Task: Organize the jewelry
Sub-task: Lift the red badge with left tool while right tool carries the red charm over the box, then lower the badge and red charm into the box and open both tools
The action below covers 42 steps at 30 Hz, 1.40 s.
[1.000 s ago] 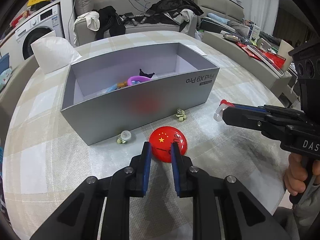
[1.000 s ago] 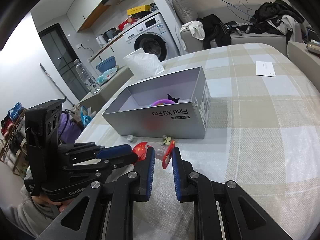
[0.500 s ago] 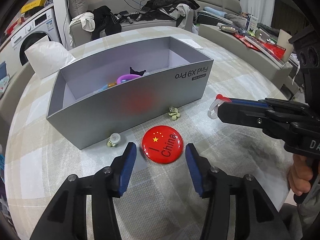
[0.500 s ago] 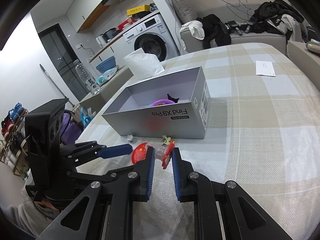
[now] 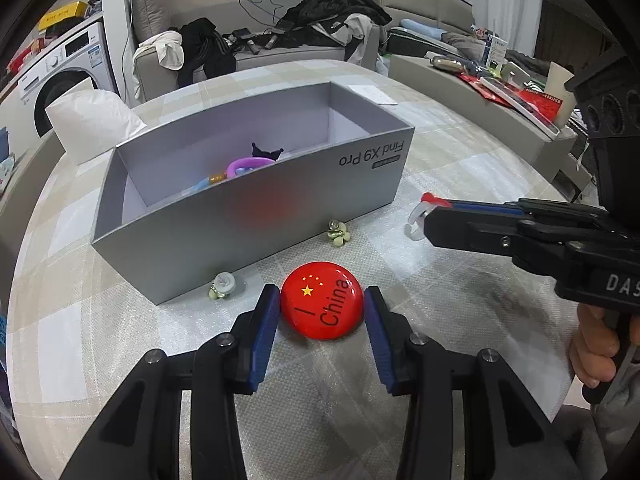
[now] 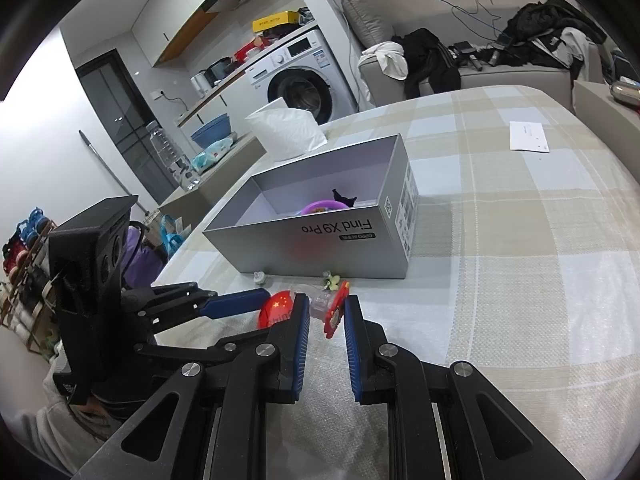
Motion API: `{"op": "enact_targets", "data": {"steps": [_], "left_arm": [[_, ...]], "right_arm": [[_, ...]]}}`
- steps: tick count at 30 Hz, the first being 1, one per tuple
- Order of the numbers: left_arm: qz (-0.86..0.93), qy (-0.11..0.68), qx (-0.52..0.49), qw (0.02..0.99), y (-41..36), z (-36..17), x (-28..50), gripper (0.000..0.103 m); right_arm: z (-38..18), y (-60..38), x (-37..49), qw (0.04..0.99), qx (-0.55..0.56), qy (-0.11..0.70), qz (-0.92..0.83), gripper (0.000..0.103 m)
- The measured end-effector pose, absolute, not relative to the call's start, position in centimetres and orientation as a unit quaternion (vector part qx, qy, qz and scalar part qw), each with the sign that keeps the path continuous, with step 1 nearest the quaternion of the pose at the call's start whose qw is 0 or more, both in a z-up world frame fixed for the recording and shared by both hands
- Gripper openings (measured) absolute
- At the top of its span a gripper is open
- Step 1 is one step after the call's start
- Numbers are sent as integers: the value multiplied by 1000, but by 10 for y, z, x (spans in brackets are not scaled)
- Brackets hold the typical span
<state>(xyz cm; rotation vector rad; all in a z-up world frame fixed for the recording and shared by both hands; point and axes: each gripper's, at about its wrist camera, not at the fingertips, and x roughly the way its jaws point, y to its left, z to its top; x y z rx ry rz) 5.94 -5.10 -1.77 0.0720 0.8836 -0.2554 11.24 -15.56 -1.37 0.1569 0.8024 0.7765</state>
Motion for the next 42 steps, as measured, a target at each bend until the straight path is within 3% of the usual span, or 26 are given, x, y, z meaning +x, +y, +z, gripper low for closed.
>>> {"op": "enact_targets", "data": {"steps": [22, 42], "left_arm": [[-84, 299, -24, 950, -14, 44, 56, 37], [-43, 304, -29, 951, 5, 23, 81, 37]], "right_arm": [[29, -146, 119, 869, 81, 318, 371, 16], [23, -126, 155, 875, 68, 322, 355, 17]]}}
